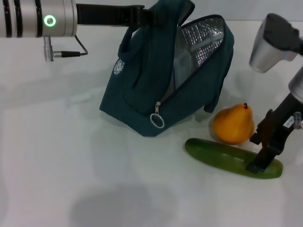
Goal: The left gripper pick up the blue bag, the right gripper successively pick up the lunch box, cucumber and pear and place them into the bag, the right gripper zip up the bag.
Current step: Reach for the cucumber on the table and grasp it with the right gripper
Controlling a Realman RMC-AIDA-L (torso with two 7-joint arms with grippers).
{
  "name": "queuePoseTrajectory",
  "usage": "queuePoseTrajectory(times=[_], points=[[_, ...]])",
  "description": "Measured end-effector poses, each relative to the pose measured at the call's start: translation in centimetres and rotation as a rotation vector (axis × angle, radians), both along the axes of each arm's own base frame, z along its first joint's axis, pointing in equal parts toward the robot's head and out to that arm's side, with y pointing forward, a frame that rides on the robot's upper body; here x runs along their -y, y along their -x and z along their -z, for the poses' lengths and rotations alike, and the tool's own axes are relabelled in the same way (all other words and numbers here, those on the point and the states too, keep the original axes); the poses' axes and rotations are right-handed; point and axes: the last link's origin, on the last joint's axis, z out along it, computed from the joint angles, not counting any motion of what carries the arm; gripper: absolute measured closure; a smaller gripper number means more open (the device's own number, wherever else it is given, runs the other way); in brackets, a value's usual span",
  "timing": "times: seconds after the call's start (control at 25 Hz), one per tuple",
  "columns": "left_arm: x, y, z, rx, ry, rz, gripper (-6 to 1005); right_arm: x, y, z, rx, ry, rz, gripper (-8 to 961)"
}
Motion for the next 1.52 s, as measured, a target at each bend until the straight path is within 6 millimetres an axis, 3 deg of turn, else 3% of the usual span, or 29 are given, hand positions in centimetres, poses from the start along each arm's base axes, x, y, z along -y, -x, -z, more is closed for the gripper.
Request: queuePoseTrajectory(times=[0.84, 1.48, 1.52], points=[[0.0, 0.4, 0.3, 0.002, -0.004, -0.001, 933, 0.5, 1.1, 3.5, 0.040, 0.070, -0.073, 74], [-0.4, 0.1, 0.4, -0.005, -0.013, 0.011, 933, 0.5, 0.9, 3.7, 0.066, 0.058, -0.077, 76], [-0.4, 0.1, 0.4, -0.005, -0.012, 0.011, 933, 0.5, 0.9, 3.7, 0.067, 0.058, -0.078, 117]])
